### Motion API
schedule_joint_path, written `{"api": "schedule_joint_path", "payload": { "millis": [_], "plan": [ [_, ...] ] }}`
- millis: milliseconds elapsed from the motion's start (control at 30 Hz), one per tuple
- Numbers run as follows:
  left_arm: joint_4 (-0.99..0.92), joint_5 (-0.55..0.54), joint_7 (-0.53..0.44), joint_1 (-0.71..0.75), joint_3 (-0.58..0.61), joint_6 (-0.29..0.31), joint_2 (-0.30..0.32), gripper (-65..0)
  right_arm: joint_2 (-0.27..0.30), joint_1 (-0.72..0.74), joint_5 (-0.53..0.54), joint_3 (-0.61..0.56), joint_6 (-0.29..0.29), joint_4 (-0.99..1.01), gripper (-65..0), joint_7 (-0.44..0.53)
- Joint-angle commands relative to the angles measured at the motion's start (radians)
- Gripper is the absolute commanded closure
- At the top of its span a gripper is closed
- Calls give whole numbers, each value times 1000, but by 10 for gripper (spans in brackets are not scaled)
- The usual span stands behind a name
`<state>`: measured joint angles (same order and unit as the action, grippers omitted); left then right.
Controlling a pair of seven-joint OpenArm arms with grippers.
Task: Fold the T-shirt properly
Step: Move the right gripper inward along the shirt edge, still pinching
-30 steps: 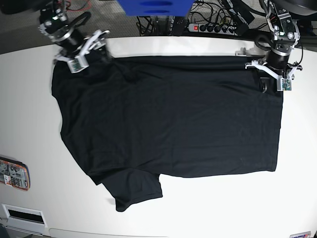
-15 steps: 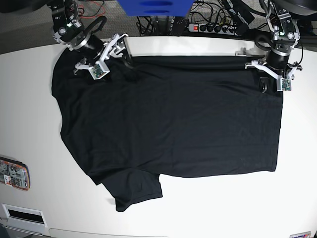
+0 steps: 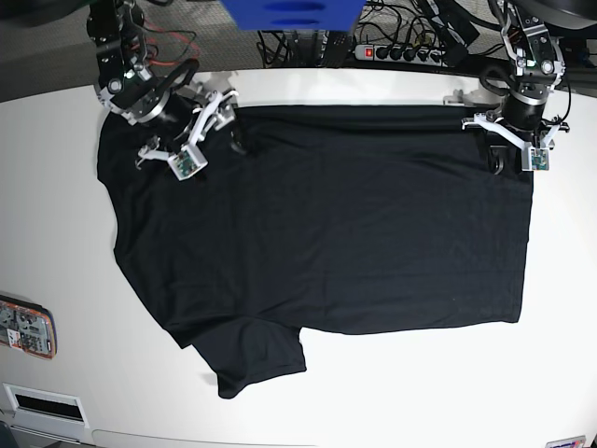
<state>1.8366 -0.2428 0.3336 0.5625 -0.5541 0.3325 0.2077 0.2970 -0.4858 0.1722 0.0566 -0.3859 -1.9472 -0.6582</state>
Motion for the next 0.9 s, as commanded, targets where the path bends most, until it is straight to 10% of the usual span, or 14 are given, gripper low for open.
{"api": "schedule_joint_path", "payload": {
  "millis": [0, 533, 867],
  "plan": [
    [15, -8, -24, 3, -4, -3, 8, -264, 6, 8, 10, -16, -3, -14, -460, 27],
    [13, -8, -24, 4, -4, -3, 8, -264, 5, 11, 11, -108, -3, 82, -456, 35],
    [13, -8, -24, 4, -4, -3, 8, -264, 5, 11, 11, -107, -3, 81, -172, 28]
  ]
}}
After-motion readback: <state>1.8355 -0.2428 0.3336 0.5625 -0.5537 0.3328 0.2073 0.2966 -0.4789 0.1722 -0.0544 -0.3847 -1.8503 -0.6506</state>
